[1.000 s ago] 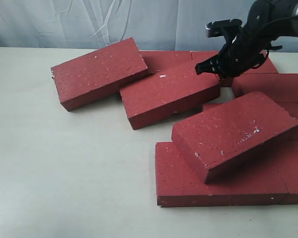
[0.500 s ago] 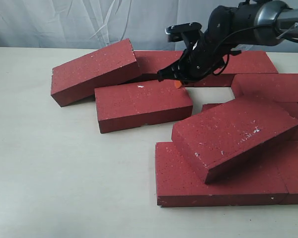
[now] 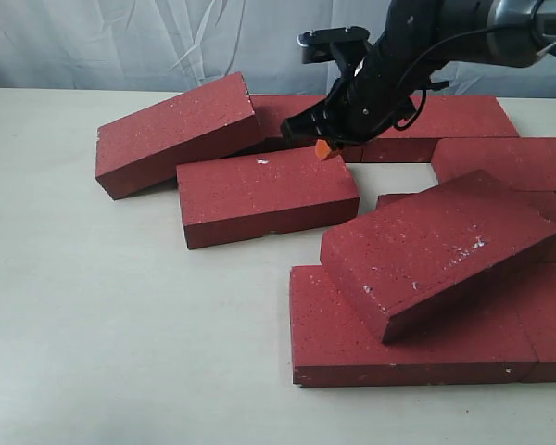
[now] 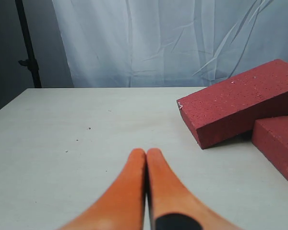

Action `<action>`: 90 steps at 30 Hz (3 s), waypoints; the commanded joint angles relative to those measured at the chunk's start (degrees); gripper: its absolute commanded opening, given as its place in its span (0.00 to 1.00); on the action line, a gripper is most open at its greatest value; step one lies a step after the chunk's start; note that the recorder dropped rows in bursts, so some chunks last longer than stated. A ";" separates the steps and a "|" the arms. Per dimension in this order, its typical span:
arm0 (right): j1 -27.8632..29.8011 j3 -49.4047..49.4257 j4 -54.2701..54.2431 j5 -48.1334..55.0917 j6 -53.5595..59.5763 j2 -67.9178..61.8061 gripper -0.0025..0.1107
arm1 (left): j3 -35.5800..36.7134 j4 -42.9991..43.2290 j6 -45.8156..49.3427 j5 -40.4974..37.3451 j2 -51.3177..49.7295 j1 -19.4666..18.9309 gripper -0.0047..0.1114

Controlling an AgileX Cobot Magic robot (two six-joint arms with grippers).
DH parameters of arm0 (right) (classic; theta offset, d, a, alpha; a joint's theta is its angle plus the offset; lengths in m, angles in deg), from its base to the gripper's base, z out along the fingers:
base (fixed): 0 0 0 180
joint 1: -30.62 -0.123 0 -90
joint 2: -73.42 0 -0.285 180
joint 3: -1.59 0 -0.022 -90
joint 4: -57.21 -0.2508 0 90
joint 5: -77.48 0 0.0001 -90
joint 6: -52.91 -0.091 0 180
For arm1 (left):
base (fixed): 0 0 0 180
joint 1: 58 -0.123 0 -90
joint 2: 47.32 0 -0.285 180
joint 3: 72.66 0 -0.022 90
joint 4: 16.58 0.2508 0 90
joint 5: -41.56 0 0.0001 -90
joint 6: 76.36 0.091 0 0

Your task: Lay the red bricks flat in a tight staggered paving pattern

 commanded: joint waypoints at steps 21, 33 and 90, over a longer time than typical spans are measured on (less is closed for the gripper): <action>0.15 -0.30 1.29 7.36 0.11 8.15 0.02 | 0.20 0.41 -0.43 0.50 0.23 0.02 0.04; 0.15 -0.30 1.29 7.47 0.11 8.15 0.02 | 0.20 1.18 -0.43 8.34 0.23 0.02 0.04; 0.15 -0.30 0.68 7.14 0.11 8.15 0.02 | -14.99 2.06 -0.68 -7.35 -5.55 0.02 0.04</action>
